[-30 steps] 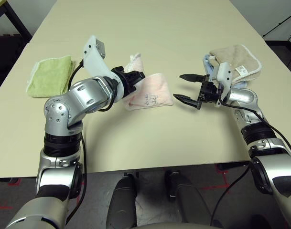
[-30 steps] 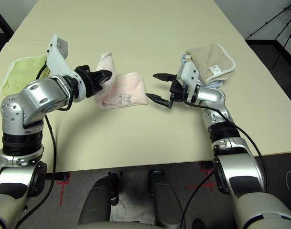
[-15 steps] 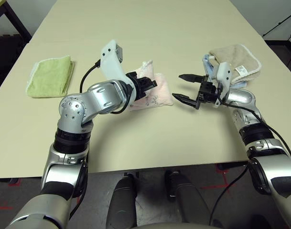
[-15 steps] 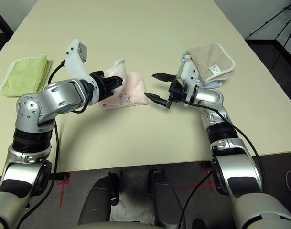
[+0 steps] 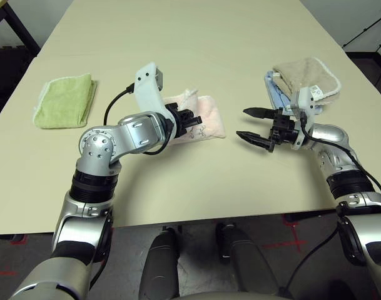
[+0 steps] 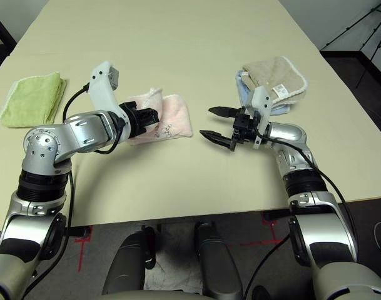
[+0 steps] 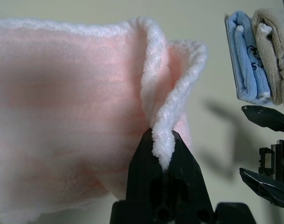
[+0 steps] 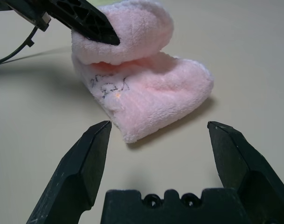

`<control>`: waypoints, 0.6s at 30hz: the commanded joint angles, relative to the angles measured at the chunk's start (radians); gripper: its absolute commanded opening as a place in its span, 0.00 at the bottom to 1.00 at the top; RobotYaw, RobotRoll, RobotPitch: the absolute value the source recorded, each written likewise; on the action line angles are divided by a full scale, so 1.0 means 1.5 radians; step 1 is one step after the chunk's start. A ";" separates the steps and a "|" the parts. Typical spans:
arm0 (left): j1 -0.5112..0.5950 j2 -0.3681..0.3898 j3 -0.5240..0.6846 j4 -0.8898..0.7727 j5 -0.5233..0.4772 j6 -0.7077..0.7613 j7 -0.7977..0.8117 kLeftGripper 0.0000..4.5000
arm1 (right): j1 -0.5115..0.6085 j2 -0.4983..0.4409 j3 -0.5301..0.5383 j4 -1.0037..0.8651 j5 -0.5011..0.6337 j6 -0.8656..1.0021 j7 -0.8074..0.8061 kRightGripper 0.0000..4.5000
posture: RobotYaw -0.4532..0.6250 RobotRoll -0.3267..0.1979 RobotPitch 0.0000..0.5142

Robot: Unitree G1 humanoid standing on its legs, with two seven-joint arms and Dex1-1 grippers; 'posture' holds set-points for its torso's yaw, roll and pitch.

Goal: Fold the towel and set it aside.

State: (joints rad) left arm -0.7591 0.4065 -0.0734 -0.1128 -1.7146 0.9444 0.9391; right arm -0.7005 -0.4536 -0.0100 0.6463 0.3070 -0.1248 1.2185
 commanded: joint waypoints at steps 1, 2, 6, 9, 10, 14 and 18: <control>-0.015 -0.011 -0.005 0.013 0.018 0.018 -0.012 0.00 | 0.016 0.001 -0.001 -0.016 -0.007 -0.005 -0.006 1.00 | 0.30 0.62 0.42; -0.020 -0.017 -0.005 0.016 0.022 0.019 -0.011 0.00 | 0.018 0.000 -0.001 -0.017 -0.008 -0.007 -0.005 1.00 | 0.30 0.62 0.42; -0.036 -0.040 0.000 0.025 0.036 0.023 -0.009 0.00 | 0.022 0.001 0.001 -0.022 -0.013 -0.010 -0.007 1.00 | 0.29 0.62 0.41; -0.059 -0.065 0.002 0.037 0.047 0.023 -0.012 0.00 | 0.024 0.004 0.001 -0.025 -0.014 -0.011 -0.010 1.00 | 0.29 0.62 0.41; -0.065 -0.073 0.004 0.041 0.050 0.025 -0.012 0.00 | 0.025 0.004 0.001 -0.026 -0.015 -0.011 -0.011 1.00 | 0.29 0.62 0.41; -0.076 -0.101 0.008 0.049 0.060 0.030 -0.012 0.00 | 0.027 0.002 0.002 -0.028 -0.016 -0.013 -0.011 1.00 | 0.28 0.62 0.40; -0.071 -0.117 0.010 0.053 0.075 0.038 -0.017 0.00 | 0.028 0.001 0.001 -0.028 -0.017 -0.014 -0.011 1.00 | 0.28 0.62 0.40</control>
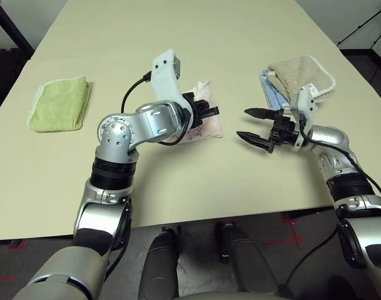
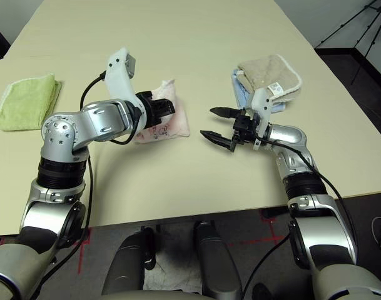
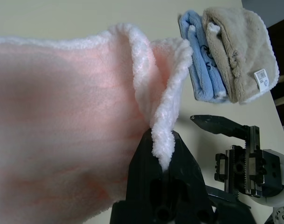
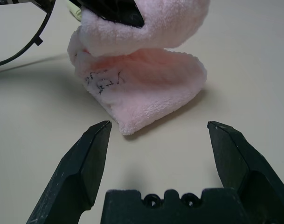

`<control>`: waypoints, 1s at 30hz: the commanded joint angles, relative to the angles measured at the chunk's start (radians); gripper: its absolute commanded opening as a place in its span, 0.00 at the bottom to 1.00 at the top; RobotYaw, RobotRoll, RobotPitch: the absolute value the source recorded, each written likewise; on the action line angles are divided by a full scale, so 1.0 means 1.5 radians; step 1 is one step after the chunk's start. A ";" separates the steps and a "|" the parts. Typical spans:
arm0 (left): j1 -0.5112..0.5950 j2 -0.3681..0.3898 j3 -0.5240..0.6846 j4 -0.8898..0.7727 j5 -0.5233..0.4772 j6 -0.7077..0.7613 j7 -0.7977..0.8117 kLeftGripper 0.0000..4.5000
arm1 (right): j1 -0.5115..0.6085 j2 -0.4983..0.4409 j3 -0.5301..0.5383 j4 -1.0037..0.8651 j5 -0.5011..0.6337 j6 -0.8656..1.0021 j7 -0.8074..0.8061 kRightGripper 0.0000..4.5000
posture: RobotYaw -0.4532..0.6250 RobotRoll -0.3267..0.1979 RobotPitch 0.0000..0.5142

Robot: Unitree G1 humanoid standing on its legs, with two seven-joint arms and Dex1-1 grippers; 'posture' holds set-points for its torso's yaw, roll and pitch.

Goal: Fold the towel and set it aside.

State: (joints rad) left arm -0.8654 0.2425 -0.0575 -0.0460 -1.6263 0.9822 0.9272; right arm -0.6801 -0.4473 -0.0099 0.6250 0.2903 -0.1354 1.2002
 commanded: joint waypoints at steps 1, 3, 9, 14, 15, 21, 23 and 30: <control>0.004 -0.010 0.000 0.008 0.021 0.016 -0.012 0.00 | 0.014 -0.003 0.001 -0.015 -0.006 -0.007 0.001 1.00 | 0.28 0.62 0.40; 0.014 -0.014 0.000 0.010 0.032 0.022 -0.021 0.00 | 0.015 -0.003 0.002 -0.016 -0.006 -0.006 0.000 1.00 | 0.27 0.62 0.41; 0.038 -0.034 0.014 0.014 0.051 0.024 -0.022 0.35 | 0.019 -0.001 0.003 -0.027 -0.006 0.001 -0.001 1.00 | 0.28 0.62 0.42; 0.034 -0.051 0.028 0.013 0.056 0.025 -0.021 0.79 | 0.016 -0.002 0.003 -0.026 -0.006 0.004 0.002 1.00 | 0.28 0.62 0.42; 0.032 -0.055 0.032 0.013 0.053 0.025 -0.020 0.87 | 0.014 -0.002 0.003 -0.024 -0.006 0.004 0.002 1.00 | 0.29 0.62 0.42; 0.011 -0.048 0.078 -0.004 0.015 0.012 -0.016 0.99 | 0.002 -0.008 0.000 -0.022 -0.004 0.011 0.008 1.00 | 0.30 0.62 0.42; 0.002 -0.033 0.103 -0.021 0.000 0.002 -0.027 0.99 | -0.006 -0.004 -0.002 -0.028 0.002 0.019 0.005 1.00 | 0.31 0.62 0.42; 0.049 0.115 0.174 -0.064 -0.029 0.014 -0.063 0.99 | -0.033 0.041 -0.004 -0.094 0.038 0.081 -0.022 1.00 | 0.36 0.62 0.40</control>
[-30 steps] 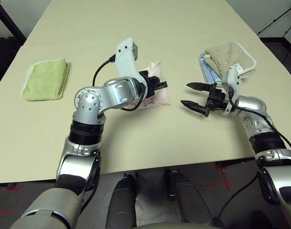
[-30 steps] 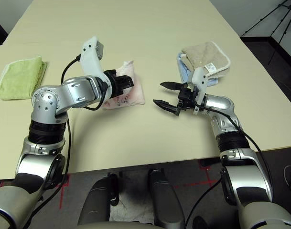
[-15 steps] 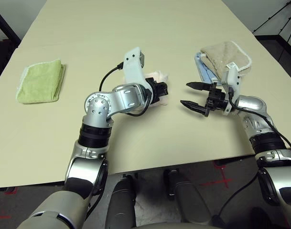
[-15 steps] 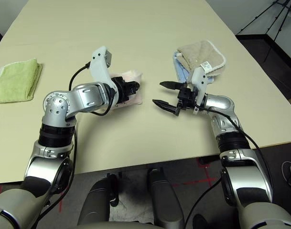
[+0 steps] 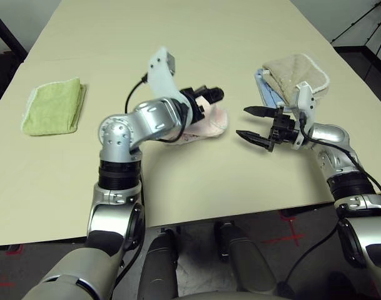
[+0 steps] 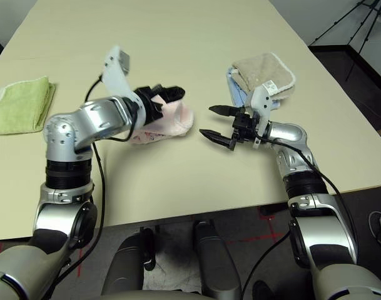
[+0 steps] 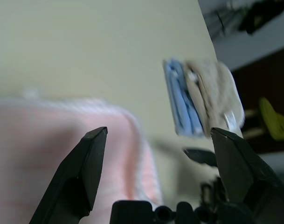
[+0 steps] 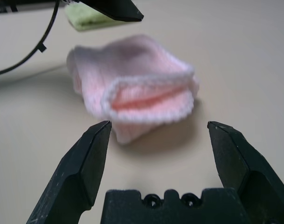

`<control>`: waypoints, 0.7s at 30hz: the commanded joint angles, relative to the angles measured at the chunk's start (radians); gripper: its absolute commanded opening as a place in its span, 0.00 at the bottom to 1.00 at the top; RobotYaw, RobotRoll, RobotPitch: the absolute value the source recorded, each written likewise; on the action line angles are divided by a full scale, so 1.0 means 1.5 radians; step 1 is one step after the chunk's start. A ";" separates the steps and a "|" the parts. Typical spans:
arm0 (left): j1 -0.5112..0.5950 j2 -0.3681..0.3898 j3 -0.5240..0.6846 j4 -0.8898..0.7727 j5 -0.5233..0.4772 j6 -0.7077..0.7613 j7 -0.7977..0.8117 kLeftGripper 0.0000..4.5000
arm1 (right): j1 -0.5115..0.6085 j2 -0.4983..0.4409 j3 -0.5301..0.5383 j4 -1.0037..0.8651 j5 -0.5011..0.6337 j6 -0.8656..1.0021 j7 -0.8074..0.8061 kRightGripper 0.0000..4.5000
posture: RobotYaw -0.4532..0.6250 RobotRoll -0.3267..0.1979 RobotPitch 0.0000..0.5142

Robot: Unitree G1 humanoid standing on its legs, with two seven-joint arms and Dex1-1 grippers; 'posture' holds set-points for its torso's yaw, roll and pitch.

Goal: Fold the towel and set it aside.

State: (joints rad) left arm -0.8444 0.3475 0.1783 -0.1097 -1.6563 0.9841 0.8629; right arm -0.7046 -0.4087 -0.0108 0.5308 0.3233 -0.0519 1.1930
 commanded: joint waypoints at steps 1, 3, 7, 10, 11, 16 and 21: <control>0.049 0.072 0.024 -0.031 -0.001 0.019 -0.032 0.99 | -0.025 0.027 -0.002 -0.037 0.018 0.035 -0.029 1.00 | 0.36 0.62 0.39; 0.070 0.105 0.034 -0.046 0.010 0.012 -0.053 0.99 | -0.037 0.043 -0.003 -0.045 0.022 0.054 -0.048 1.00 | 0.37 0.62 0.39; 0.113 0.159 0.038 -0.092 0.086 0.000 -0.145 1.00 | -0.052 0.075 -0.001 -0.056 0.026 0.080 -0.083 0.96 | 0.39 0.62 0.38; 0.159 0.188 0.030 -0.130 0.151 -0.007 -0.214 1.00 | -0.066 0.095 0.004 -0.038 0.014 0.070 -0.103 0.78 | 0.41 0.62 0.36; 0.173 0.189 0.033 -0.136 0.165 -0.013 -0.222 1.00 | -0.068 0.100 0.005 -0.036 0.014 0.071 -0.107 0.70 | 0.41 0.62 0.36; 0.228 0.143 0.072 -0.140 0.184 -0.054 -0.213 1.00 | -0.065 0.105 0.008 -0.041 0.013 0.075 -0.109 0.27 | 0.41 0.62 0.36; 0.242 0.159 0.039 -0.168 0.241 -0.041 -0.273 0.97 | -0.061 0.106 0.010 -0.044 0.011 0.074 -0.111 0.00 | 0.41 0.62 0.36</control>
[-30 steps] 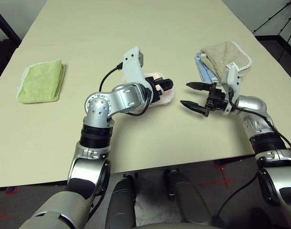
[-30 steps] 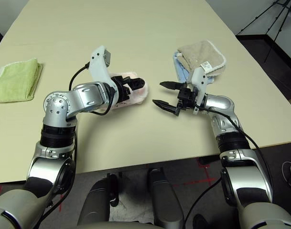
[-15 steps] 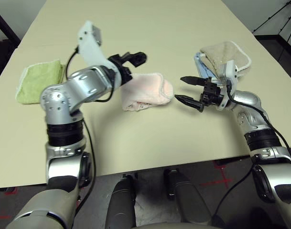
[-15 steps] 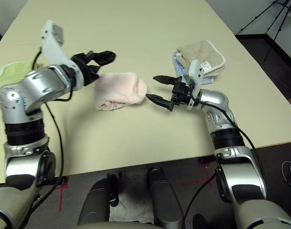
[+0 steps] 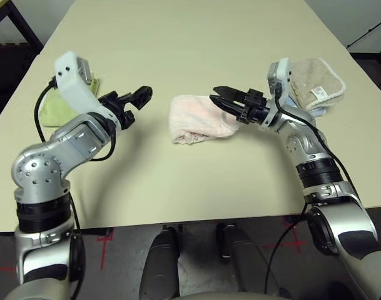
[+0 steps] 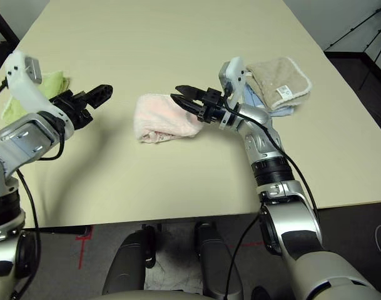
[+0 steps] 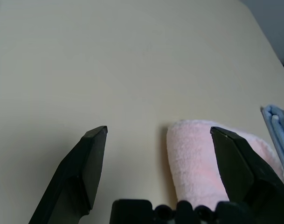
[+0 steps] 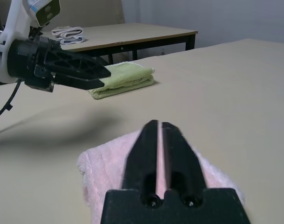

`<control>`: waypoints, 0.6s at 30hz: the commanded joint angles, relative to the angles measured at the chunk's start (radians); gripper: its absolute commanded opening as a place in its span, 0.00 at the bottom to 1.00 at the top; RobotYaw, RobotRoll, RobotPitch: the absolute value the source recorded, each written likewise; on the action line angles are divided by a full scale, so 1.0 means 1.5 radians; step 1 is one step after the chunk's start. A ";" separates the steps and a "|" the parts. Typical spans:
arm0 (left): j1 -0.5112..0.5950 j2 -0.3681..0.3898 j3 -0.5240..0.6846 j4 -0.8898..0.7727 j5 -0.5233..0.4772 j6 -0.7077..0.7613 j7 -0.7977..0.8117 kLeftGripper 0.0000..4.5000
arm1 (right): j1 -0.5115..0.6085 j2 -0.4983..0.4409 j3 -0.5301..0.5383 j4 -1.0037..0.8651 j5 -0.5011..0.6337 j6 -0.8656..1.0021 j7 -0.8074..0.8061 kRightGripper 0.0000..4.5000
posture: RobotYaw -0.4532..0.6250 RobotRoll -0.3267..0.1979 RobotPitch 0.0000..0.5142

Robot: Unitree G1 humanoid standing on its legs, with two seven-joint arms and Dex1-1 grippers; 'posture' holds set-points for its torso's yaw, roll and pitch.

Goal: Fold the towel and set it aside.

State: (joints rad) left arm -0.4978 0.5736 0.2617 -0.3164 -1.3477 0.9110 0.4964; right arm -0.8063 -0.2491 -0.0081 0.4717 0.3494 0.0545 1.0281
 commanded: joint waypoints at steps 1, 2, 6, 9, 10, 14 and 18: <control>0.014 0.012 -0.022 -0.034 0.048 0.012 -0.041 0.97 | 0.008 0.000 0.009 -0.008 -0.007 0.005 -0.002 0.00 | 0.41 0.62 0.35; 0.017 0.019 -0.028 -0.038 0.061 0.019 -0.052 0.97 | 0.010 0.001 0.009 -0.012 -0.006 0.007 -0.004 0.00 | 0.41 0.62 0.35; 0.025 0.043 -0.053 -0.055 0.121 0.029 -0.109 0.97 | 0.017 -0.002 0.012 -0.026 -0.003 0.017 -0.003 0.00 | 0.40 0.62 0.35; 0.026 0.041 -0.057 -0.061 0.148 0.031 -0.134 0.92 | 0.020 -0.007 0.013 -0.033 0.000 0.031 0.001 0.00 | 0.40 0.62 0.35; 0.024 0.039 -0.058 -0.062 0.155 0.032 -0.143 0.94 | 0.020 -0.008 0.012 -0.036 0.000 0.036 0.000 0.05 | 0.40 0.62 0.35; 0.028 0.049 -0.076 -0.071 0.210 0.029 -0.194 1.00 | 0.018 -0.007 0.011 -0.034 -0.005 0.031 -0.004 0.32 | 0.41 0.62 0.35; 0.038 0.068 -0.095 -0.087 0.270 0.021 -0.256 1.00 | 0.019 -0.008 0.013 -0.034 -0.005 0.031 0.000 0.68 | 0.41 0.62 0.35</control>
State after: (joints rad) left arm -0.4588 0.6524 0.1482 -0.4157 -0.9895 0.9450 0.1606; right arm -0.7919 -0.2561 -0.0014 0.4311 0.3492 0.1013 1.0218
